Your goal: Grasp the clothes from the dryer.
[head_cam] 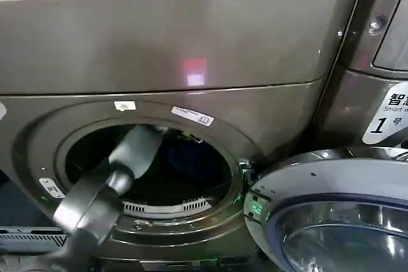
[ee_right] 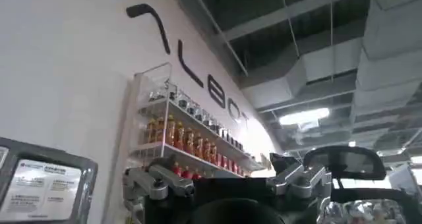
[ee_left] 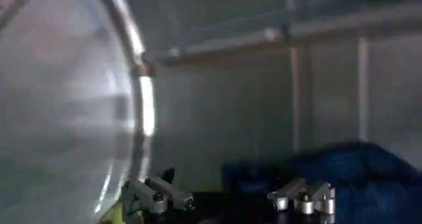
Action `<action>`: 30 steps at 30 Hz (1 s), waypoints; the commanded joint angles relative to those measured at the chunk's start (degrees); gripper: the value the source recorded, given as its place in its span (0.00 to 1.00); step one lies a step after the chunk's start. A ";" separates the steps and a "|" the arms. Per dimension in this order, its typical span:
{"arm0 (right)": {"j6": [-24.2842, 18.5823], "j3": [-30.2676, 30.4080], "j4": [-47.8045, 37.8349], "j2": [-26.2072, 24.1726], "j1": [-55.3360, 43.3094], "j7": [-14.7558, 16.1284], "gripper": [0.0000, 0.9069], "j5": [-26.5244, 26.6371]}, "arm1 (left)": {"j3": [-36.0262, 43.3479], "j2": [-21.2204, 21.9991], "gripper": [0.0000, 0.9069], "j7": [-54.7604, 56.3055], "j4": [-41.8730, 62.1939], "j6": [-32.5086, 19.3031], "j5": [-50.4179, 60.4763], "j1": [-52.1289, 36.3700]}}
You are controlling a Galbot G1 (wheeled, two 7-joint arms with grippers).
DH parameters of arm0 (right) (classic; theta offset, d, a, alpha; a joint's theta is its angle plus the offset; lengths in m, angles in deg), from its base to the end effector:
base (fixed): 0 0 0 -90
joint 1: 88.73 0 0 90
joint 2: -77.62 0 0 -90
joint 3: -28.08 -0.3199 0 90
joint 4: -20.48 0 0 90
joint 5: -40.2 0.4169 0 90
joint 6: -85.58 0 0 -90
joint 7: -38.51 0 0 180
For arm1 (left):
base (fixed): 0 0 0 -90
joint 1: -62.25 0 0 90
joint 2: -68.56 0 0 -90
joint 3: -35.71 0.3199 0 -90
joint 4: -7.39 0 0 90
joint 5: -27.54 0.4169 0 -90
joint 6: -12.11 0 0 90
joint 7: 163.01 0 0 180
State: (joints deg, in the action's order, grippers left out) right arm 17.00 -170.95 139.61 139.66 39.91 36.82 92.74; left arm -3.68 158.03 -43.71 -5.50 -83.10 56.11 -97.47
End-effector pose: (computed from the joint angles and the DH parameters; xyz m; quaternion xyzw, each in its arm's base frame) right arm -0.0565 -0.3589 0.1195 0.5015 0.8163 -0.1519 0.2430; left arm 0.7023 -0.0652 -0.1966 -0.5265 -0.5878 -0.5330 0.3053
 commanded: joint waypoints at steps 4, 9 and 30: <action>-0.01 -0.21 0.15 0.41 0.01 0.01 1.00 -0.06 | 0.32 0.69 1.00 -2.46 0.55 0.54 -1.23 0.34; -0.05 -0.59 0.12 0.38 0.21 0.05 1.00 -0.06 | -1.75 0.54 1.00 -3.44 1.51 2.14 -4.99 1.03; -0.19 -1.08 -0.28 0.28 0.42 0.11 1.00 -0.05 | -2.97 -0.14 0.00 -4.17 2.88 2.71 -8.36 1.46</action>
State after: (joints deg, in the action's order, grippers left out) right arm 16.87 -171.90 139.38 139.97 40.29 36.95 92.67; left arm -6.41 157.77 -47.63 -2.74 -80.40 48.59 -96.07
